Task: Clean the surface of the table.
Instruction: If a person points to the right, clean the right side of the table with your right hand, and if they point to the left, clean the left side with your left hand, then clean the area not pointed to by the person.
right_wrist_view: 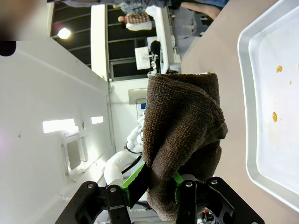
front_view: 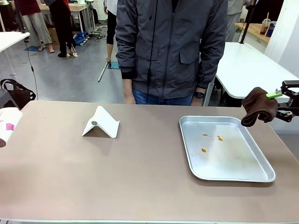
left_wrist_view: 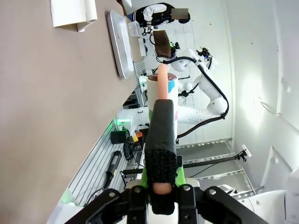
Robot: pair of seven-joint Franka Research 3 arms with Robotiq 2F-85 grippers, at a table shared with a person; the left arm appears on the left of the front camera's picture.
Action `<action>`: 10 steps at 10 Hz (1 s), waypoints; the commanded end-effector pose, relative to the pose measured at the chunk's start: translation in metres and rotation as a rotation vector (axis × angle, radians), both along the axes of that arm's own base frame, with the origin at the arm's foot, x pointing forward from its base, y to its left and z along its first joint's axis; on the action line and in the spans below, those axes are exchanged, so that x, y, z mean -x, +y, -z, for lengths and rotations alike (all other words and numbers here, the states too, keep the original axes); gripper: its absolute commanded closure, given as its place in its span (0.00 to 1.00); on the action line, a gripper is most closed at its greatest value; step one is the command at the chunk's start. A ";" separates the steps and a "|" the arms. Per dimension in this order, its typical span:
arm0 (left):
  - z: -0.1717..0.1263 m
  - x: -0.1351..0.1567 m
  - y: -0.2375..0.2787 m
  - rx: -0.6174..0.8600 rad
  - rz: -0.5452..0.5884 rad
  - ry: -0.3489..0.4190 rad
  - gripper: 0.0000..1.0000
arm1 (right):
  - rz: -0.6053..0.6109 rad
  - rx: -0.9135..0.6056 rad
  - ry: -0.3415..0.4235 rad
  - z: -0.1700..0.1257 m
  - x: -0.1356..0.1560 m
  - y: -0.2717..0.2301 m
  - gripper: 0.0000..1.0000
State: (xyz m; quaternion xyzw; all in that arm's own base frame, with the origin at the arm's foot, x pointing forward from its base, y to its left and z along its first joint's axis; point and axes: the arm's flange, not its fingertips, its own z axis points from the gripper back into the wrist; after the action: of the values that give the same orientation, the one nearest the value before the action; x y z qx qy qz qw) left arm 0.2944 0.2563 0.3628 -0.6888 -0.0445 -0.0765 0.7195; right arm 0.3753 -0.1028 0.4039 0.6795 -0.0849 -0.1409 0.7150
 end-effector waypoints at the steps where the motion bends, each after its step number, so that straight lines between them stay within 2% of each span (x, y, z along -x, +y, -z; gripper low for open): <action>1: -0.007 -0.001 0.000 0.005 -0.012 0.003 0.78 | -0.006 -0.009 -0.011 -0.004 0.003 -0.001 1.00; 10: -0.007 -0.001 0.000 0.005 -0.012 0.003 0.78 | -0.006 -0.009 -0.011 -0.004 0.003 -0.001 1.00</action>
State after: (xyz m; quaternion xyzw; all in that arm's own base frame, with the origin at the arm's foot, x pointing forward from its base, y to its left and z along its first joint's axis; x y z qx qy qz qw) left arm 0.2945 0.2563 0.3639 -0.6875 -0.0457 -0.0774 0.7206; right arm 0.3753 -0.1028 0.4039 0.6795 -0.0849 -0.1409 0.7150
